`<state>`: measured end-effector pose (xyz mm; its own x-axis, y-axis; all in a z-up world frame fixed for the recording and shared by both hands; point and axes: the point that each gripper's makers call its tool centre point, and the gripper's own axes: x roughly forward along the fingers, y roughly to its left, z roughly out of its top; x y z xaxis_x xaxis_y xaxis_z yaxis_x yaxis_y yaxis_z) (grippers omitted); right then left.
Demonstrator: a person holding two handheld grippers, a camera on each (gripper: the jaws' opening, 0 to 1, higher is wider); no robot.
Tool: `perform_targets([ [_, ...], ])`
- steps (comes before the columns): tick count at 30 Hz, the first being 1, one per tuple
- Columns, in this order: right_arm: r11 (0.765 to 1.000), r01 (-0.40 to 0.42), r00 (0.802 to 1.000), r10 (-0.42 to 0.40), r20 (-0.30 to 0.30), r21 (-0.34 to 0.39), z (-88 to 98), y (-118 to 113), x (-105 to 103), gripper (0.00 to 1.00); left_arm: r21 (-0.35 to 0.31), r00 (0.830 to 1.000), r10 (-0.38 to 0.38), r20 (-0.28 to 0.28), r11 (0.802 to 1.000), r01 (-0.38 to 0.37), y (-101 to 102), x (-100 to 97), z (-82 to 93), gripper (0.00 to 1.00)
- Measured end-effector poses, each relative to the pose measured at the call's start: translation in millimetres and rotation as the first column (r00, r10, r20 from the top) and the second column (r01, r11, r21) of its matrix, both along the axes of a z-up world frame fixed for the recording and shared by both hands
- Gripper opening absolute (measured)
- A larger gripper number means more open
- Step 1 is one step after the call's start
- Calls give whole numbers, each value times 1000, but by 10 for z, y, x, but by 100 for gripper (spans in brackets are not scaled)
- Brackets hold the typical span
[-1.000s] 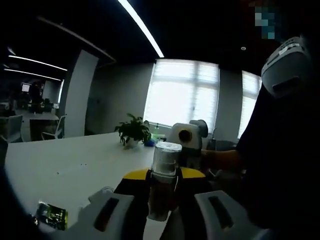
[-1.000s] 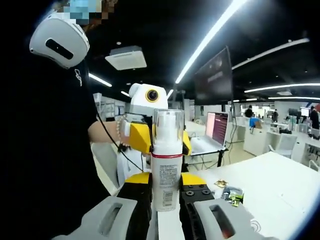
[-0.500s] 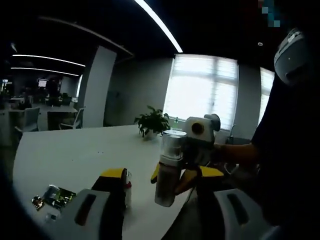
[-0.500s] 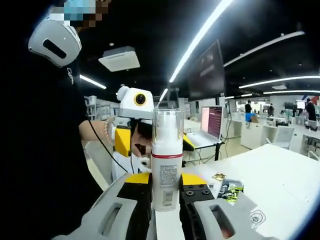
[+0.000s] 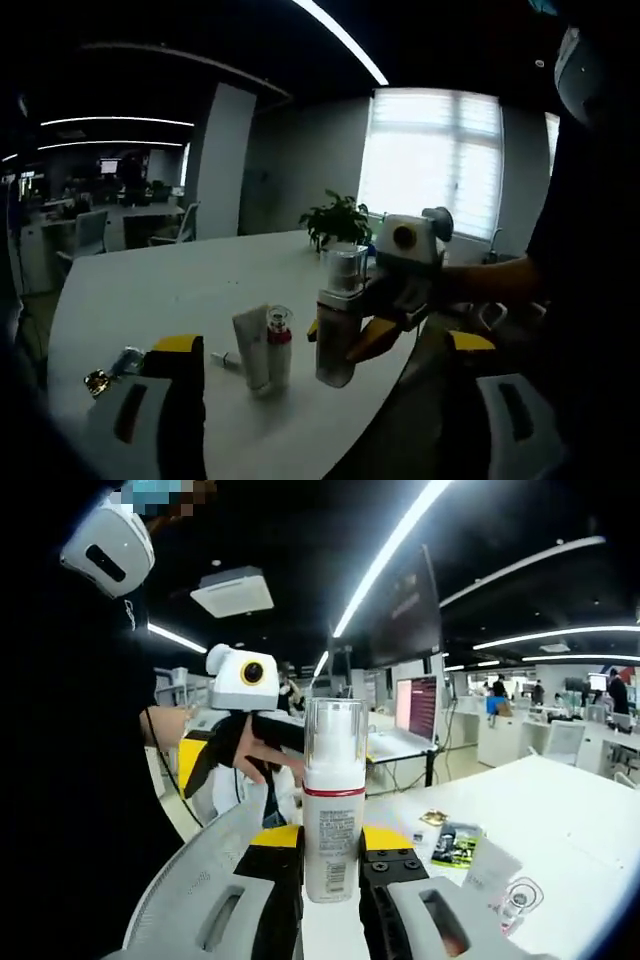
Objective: Arrange the skincare products in the storage area until every visible bottle or jar stands upright without overlapping.
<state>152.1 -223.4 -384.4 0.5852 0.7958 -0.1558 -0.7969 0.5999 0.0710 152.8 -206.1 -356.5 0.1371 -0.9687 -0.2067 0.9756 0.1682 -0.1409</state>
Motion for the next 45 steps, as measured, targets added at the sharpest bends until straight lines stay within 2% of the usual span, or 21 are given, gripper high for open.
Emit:
perform_targets([
  [2,1000,10,1000,-10,-4,1,-54,-20,26,10,10,1000,6,-4,1000,-6,5,-16,-21,99],
  [8,999,41,999,-41,-11,9,-201,-94,74,10,16,998,42,-37,999,-42,85,23,-152,99],
  [10,999,54,998,-54,-19,0,-270,-123,101,10,30,997,62,-37,998,-61,131,79,-216,99],
  [17,996,81,997,-82,-10,-27,-499,-185,214,10,45,995,98,-32,994,-96,194,227,-272,99],
  [18,991,124,992,-124,-2,-56,-577,-249,285,10,67,994,108,-25,992,-106,199,258,-316,99],
  [20,987,139,990,-140,-15,-85,-702,-282,323,10,81,993,114,-22,990,-112,202,301,-378,99],
  [26,985,125,989,-133,-68,-116,-1107,-340,346,10,70,990,134,-45,989,-131,192,378,-447,99],
  [32,987,125,987,-134,-93,-99,-1346,-385,408,10,91,986,153,-60,985,-147,221,414,-594,99],
  [36,985,105,988,-120,-100,-140,-1557,-394,444,10,106,985,156,-77,983,-148,232,393,-663,99],
  [45,981,102,987,-121,-104,-165,-1820,-428,519,10,138,984,152,-89,981,-139,197,363,-774,98],
])
